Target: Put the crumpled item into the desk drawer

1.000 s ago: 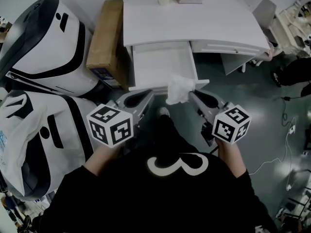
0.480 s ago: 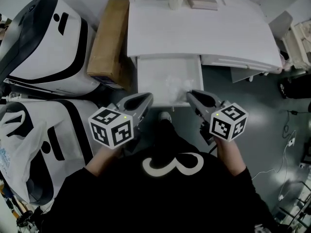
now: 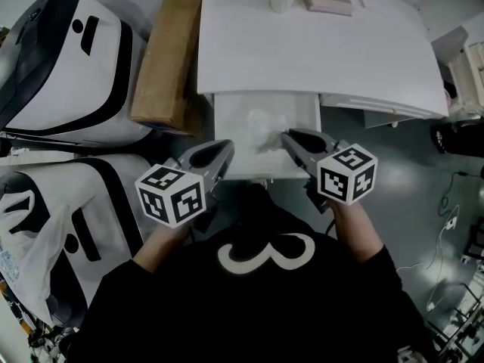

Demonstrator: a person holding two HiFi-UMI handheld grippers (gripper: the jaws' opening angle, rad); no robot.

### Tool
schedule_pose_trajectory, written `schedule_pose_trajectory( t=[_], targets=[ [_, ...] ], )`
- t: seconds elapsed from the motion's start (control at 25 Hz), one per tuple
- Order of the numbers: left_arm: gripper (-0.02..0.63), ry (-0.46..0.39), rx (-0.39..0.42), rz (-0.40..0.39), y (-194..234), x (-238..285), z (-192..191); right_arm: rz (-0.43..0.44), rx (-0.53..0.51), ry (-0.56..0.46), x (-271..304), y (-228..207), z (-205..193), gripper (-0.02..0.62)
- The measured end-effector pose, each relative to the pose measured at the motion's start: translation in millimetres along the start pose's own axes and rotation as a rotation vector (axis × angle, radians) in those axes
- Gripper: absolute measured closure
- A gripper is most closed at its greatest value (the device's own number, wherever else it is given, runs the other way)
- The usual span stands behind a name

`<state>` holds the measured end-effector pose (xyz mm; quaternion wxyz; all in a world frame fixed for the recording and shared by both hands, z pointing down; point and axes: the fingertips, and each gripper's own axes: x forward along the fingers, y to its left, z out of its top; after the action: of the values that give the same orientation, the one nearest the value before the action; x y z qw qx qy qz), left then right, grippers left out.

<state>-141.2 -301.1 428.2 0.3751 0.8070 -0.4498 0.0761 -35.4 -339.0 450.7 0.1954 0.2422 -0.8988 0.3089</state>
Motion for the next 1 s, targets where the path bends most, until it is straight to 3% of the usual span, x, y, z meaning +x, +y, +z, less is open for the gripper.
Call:
schedule_pose_trajectory(
  t=[0.52,1.0],
  targets=[
    [0.595,0.031,-0.054,0.053,49,29,-7,-0.01,0.029,0.123,63,-48,-18,0.566],
    [0.595,0.089,-0.089,0.065,71,57,-17,-0.053,0.058,0.263,106,-98,-59,0.565]
  ],
)
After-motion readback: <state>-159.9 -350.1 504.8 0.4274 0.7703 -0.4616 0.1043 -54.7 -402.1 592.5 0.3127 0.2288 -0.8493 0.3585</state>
